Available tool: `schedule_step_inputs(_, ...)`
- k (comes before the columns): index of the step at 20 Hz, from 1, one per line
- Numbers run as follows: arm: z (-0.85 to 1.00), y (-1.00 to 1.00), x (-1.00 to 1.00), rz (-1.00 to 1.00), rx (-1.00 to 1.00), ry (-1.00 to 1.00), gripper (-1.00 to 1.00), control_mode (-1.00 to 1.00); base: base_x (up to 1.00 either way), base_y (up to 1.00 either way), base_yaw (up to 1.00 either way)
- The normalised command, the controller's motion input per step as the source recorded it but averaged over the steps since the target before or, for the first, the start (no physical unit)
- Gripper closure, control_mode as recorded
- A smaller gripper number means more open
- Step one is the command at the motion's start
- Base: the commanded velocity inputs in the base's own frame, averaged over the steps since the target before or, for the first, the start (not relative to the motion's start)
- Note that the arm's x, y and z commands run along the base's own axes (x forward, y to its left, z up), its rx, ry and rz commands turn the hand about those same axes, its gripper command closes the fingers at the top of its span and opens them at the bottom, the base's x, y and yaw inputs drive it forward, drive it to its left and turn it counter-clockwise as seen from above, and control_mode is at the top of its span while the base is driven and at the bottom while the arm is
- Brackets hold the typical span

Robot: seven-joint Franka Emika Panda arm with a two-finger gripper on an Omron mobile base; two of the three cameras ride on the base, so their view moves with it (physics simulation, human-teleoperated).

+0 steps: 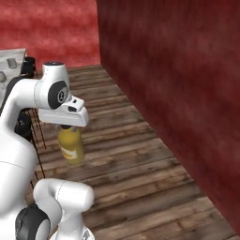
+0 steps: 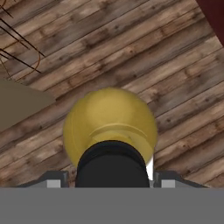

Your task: There is a wine glass and glass cup on the dining counter. Place the wine bottle next to the wine glass and the juice bottle next to the glass cup.

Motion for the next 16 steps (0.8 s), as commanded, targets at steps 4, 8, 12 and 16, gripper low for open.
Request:
schedule_step_inputs(4,0.0,0.0,0.0,0.0,0.0,0.0,1.0,1.0,0.74,-0.24,0.14)
schedule_step_inputs(8,0.0,0.0,0.0,0.0,0.0,0.0,1.0,1.0,0.75,-0.25,0.12)
schedule_step_inputs(12,0.0,0.0,0.0,0.0,0.0,0.0,1.0,1.0,0.76,-0.27,0.09)
schedule_step_inputs(16,0.0,0.0,0.0,0.0,0.0,0.0,1.0,1.0,0.74,-0.26,0.1)
